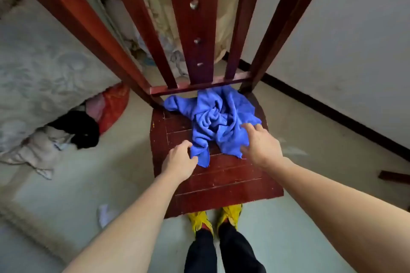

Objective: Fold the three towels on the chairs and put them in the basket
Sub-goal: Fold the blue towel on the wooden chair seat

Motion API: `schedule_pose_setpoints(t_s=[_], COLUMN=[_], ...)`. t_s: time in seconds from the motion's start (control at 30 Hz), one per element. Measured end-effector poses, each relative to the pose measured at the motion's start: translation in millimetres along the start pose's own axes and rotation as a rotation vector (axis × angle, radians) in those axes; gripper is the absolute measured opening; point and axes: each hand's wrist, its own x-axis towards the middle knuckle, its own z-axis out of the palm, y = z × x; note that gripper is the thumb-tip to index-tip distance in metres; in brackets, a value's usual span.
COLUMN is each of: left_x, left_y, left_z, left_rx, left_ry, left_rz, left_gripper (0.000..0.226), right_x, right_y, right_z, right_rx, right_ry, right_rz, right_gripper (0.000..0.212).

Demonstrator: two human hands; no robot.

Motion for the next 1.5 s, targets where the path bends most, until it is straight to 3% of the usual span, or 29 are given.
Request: schedule_pose_setpoints(t_s=[0.1, 0.17, 0.3, 0.37, 0.53, 0.7, 0.8, 0.87, 0.97, 1.07, 1.1, 1.17, 1.27, 1.37, 1.43, 1.5], left_x=[34, 45, 46, 33, -9, -24, -13, -2, 8, 3, 0, -5, -5, -4, -1, 4], left_y=[-5, -6, -19, -31, -72, -96, -95, -91, -85, -80, -81, -83, -94, -86, -72, -62], left_z=[33, 47, 67, 72, 73, 63, 57, 56, 59, 61, 60, 55, 45, 39, 41, 49], left_rx=[-0.016, -0.001, 0.050, 0.100, 0.277, 0.241, 0.088, 0.001, -0.074, -0.083, -0.087, -0.119, -0.258, -0.423, -0.600, -0.787], left_ry=[0.020, 0.072, 0.141, 0.115, 0.009, 0.026, 0.085, 0.131, 0.207, 0.282, 0.305, 0.369, 0.450, 0.456, 0.473, 0.463], left_rz=[0.016, 0.009, -0.003, -0.016, -0.075, -0.187, -0.190, -0.194, -0.182, -0.156, -0.170, -0.219, -0.318, -0.337, -0.384, -0.475], left_gripper=[0.045, 0.036, 0.009, 0.009, 0.018, 0.011, 0.005, 0.007, 0.012, 0.008, 0.007, 0.010, 0.019, 0.024, 0.026, 0.025], right_x=[37, 51, 47, 29, -28, -67, -53, -31, 14, 46, 51, 48, 32, 7, -12, -27], right_y=[0, 2, 8, 14, 33, 50, 38, 20, -13, -50, -60, -62, -28, 12, 32, 49], right_z=[31, 41, 74, 87, 107, 110, 86, 68, 51, 54, 63, 80, 88, 78, 80, 84], right_rx=[-0.035, -0.087, -0.110, -0.056, -0.064, -0.116, -0.225, -0.208, 0.026, 0.095, 0.037, -0.143, -0.056, 0.019, -0.020, -0.060], right_ry=[0.091, 0.092, 0.089, 0.071, -0.115, -0.382, -0.394, -0.166, 0.134, -0.041, -0.126, -0.168, -0.004, 0.062, 0.004, -0.173], right_rz=[-0.063, -0.056, -0.006, 0.014, 0.124, 0.168, 0.140, 0.091, -0.032, -0.256, -0.328, -0.383, -0.176, 0.054, 0.149, 0.207], right_gripper=[0.069, 0.066, 0.021, 0.016, 0.016, 0.010, 0.014, 0.020, 0.040, 0.074, 0.076, 0.055, 0.025, 0.027, 0.027, 0.026])
